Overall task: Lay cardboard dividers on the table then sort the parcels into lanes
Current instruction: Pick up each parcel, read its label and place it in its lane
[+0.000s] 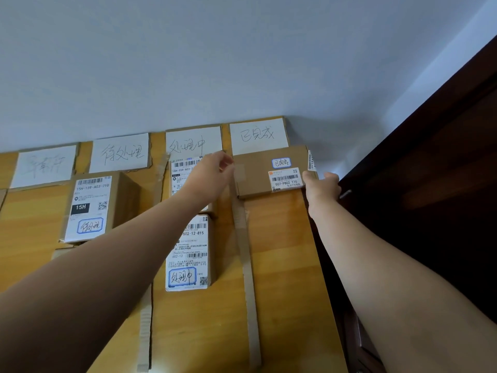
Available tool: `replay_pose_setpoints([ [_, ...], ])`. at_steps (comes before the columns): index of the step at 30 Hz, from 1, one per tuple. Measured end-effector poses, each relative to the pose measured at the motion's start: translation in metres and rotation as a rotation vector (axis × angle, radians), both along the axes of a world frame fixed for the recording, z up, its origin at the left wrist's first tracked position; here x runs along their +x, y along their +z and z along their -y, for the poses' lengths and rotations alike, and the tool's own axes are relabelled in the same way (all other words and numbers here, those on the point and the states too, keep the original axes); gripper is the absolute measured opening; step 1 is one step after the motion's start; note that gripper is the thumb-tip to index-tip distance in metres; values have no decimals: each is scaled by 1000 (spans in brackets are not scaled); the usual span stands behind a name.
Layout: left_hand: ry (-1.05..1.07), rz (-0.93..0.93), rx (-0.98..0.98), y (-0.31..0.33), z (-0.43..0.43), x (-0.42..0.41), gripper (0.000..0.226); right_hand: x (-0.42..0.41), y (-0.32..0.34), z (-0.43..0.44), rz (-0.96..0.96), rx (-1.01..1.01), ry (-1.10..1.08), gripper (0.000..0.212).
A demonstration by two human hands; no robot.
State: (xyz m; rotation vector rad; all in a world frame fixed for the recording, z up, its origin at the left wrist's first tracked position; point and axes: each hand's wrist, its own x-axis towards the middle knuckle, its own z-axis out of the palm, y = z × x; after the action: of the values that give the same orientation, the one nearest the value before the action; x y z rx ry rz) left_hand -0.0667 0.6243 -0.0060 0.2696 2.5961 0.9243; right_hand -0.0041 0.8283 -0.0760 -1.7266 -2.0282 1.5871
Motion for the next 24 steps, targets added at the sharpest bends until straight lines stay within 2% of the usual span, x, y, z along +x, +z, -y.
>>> replay_pose_setpoints([
  [3, -11, -26, 17, 18, 6, 8, 30, 5, 17, 3, 7, 41, 50, 72],
  [7, 14, -86, 31, 41, 23, 19, 30, 9, 45, 14, -103, 31, 88, 48],
  [10, 39, -106, 42, 51, 44, 28, 31, 12, 61, 31, -135, 67, 134, 40],
  [17, 105, -136, 33, 71, 106, 45, 32, 16, 88, 92, -201, 74, 349, 48],
  [24, 161, -124, 87, 85, 199, 56, 34, 10, 113, 200, -248, 162, 518, 50],
])
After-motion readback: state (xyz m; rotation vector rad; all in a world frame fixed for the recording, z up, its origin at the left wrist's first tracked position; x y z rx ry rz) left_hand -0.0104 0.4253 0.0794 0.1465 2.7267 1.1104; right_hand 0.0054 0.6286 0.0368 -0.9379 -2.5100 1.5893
